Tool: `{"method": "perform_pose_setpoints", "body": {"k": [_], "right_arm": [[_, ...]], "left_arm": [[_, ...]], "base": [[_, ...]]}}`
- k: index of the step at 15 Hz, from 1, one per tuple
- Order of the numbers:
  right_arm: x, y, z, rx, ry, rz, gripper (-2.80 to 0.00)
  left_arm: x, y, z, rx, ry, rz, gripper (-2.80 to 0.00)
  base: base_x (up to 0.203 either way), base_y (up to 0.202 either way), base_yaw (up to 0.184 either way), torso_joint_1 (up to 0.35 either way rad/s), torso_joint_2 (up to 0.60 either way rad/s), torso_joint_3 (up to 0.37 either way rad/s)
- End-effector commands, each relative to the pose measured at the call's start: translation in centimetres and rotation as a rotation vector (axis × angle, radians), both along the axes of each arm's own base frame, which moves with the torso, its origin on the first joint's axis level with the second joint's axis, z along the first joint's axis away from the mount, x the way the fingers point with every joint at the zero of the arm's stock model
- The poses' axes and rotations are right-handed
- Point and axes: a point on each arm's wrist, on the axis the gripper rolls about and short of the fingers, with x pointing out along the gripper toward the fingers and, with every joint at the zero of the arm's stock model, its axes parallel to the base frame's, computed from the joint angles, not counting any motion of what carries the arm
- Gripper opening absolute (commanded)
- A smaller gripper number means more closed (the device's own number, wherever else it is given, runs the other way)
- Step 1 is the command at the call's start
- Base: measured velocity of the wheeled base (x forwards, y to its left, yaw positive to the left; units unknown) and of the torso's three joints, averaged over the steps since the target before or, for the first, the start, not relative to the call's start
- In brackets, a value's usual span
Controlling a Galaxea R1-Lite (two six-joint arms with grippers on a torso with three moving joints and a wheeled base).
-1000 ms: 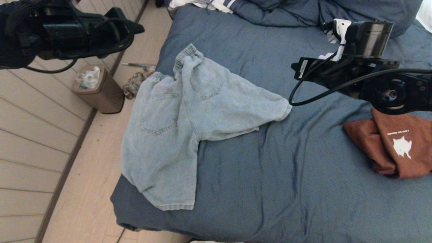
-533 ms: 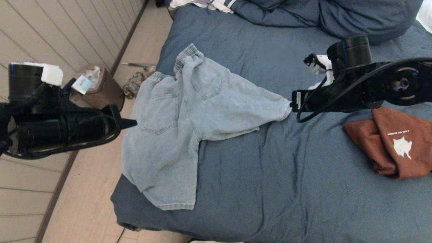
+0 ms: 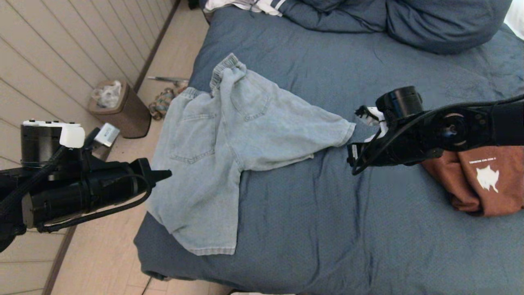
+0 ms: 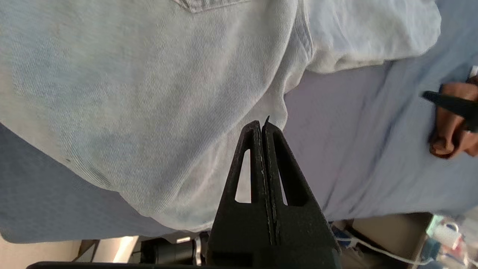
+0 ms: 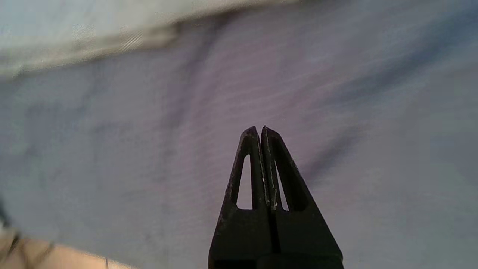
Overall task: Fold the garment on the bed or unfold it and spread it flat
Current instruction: Unford the blue shorts
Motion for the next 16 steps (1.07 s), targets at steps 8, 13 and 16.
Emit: {"method": "perform_pose_setpoints", "body": {"k": [8, 13, 16], "right_arm": [[4.4, 5.3, -3.4, 0.003, -0.098, 0.104, 0.00], [6.4, 7.2, -4.0, 0.012, -0.128, 0.126, 0.00], [7.1, 7.6, -4.3, 0.013, -0.136, 0.122, 0.00]], "left_arm": [[-0.5, 0.1, 0.0, -0.011, -0.016, -0.004, -2.80], [-0.7, 0.2, 0.1, -0.023, -0.059, -0.005, -2.80], [-0.7, 0.2, -0.1, -0.022, -0.054, -0.006, -2.80]], "base": [[0.000, 0.000, 0.000, 0.000, 0.00, 0.000], [0.000, 0.000, 0.000, 0.000, 0.00, 0.000], [0.000, 0.000, 0.000, 0.000, 0.00, 0.000]]}}
